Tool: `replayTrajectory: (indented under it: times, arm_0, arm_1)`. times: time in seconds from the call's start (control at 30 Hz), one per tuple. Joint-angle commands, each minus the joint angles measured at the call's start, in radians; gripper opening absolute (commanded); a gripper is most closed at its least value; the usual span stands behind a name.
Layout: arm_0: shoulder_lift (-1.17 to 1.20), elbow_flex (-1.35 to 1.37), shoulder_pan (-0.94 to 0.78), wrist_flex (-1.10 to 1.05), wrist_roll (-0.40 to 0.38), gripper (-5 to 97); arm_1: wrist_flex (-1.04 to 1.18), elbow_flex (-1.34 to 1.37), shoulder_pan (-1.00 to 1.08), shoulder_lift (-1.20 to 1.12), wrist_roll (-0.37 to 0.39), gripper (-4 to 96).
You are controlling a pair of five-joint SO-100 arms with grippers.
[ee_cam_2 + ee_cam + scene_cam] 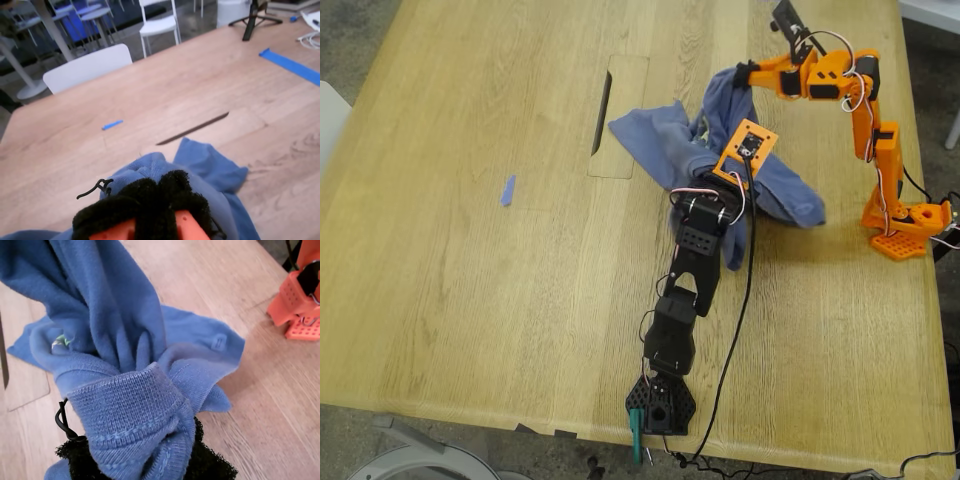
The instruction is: Fold a T-shirt
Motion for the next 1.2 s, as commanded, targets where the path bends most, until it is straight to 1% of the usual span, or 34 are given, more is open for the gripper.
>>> replayTrajectory:
  times: [0.0, 0.47, 0.7, 1.17]
  arm_0:
    - [0.155, -0.106, -0.014, -0.011, -0.012, 0]
    - [0.215, -0.158, -0.109, -0.256, -0.012, 0]
    - [0.284, -0.164, -0.17, -0.334, -0.017, 0]
    - [0.383, -0.167, -0.181, -0.491, -0.038, 0]
  arm_1:
    - [-0.06, -0.055, -0.009, 0.081, -0.009, 0.0]
    - [-0.252, -0.055, -0.028, 0.11, -0.015, 0.0]
    - [-0.337, -0.055, -0.058, 0.137, -0.02, 0.0]
    - [-0.489, -0.055, -0.14, 0.195, -0.031, 0.0]
